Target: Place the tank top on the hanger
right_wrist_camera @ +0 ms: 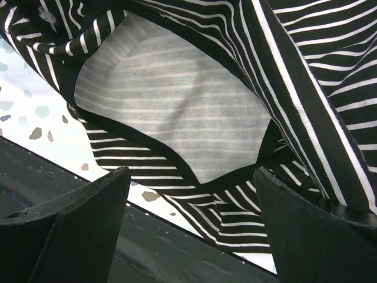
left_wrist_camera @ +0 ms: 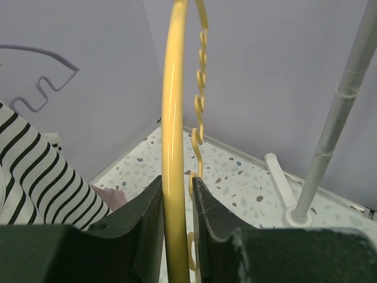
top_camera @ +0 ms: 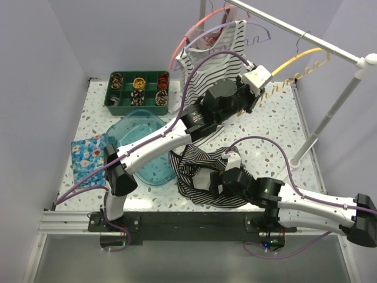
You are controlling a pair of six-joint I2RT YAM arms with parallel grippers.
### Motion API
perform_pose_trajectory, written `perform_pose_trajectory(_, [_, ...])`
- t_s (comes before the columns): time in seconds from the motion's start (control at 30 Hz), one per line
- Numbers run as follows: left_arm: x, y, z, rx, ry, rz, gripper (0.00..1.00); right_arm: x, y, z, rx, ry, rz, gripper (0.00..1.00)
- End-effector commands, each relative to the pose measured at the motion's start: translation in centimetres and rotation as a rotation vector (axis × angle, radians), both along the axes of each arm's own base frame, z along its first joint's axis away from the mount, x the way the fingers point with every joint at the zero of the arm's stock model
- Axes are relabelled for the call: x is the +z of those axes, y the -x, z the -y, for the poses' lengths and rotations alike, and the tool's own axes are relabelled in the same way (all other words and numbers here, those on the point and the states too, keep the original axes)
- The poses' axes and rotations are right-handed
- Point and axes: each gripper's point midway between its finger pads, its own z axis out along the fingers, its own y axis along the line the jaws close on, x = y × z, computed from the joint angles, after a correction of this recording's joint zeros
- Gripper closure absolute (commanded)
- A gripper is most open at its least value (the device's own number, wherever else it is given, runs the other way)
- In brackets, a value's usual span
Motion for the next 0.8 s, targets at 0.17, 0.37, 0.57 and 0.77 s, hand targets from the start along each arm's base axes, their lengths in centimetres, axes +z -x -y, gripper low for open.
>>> perform_pose_trajectory(0.17, [4.12, 1.84, -0.19, -0.078, 0.091, 0.071, 0.71, 0.21, -0.26, 0.32, -0.034, -0.017, 0.013, 0.10])
perform_pose_trajectory(0.37, [4.29, 2.06, -0.19, -0.095, 0.098, 0.063, 0.72, -0.05, -0.18, 0.48, -0.037, -0.015, 0.010, 0.10])
perform_pose_trajectory(0.57, [4.28, 1.94, -0.20, -0.089, 0.096, 0.060, 0.82, -0.17, -0.12, 0.53, -0.039, -0.017, 0.006, 0.10])
perform_pose_trajectory(0.77, [4.84, 1.84, -0.15, -0.085, 0.108, 0.072, 1.00, -0.08, -0.09, 0.77, -0.044, -0.012, 0.006, 0.10])
